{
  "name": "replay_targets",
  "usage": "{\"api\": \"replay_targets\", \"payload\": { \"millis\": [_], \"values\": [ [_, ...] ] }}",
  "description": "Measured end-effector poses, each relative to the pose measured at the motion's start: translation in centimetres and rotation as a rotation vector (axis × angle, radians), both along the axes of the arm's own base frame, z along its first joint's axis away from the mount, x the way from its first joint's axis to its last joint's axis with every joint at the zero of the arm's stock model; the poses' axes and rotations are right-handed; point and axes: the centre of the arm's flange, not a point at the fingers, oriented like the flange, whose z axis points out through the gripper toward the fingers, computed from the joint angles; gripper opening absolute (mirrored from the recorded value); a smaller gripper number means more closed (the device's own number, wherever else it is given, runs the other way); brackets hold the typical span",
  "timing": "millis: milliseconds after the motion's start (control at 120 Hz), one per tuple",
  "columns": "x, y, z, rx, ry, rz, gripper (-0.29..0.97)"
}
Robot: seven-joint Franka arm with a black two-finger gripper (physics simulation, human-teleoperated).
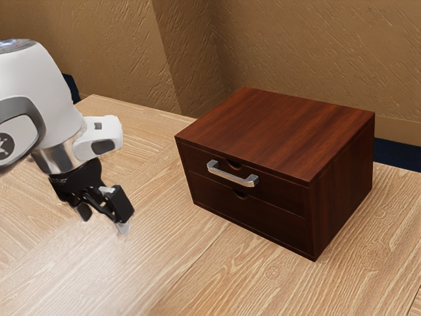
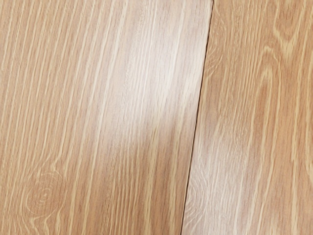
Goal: Pull the drawer handle with one arm to open the drawer
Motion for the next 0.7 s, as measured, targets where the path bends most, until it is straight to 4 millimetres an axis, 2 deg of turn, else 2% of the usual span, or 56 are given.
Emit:
{"api": "replay_targets", "payload": {
  "millis": [83, 183, 300, 475, 550, 633, 700],
  "values": [
    [0.8, 0.0, 1.2, 0.016, -0.026, -0.015, 0.68],
    [0.8, -0.1, 2.2, 0.011, -0.049, -0.025, 0.68],
    [0.6, -1.2, 1.8, -0.041, -0.024, -0.054, 0.68],
    [1.8, -3.4, 1.6, -0.002, -0.070, -0.370, 0.68],
    [2.2, -3.6, 0.4, 0.035, -0.066, -0.527, 0.68],
    [4.1, -4.2, -1.5, 0.065, -0.054, -0.699, 0.68],
    [6.6, -4.7, -2.1, 0.085, -0.067, -0.827, 0.68]
  ]
}}
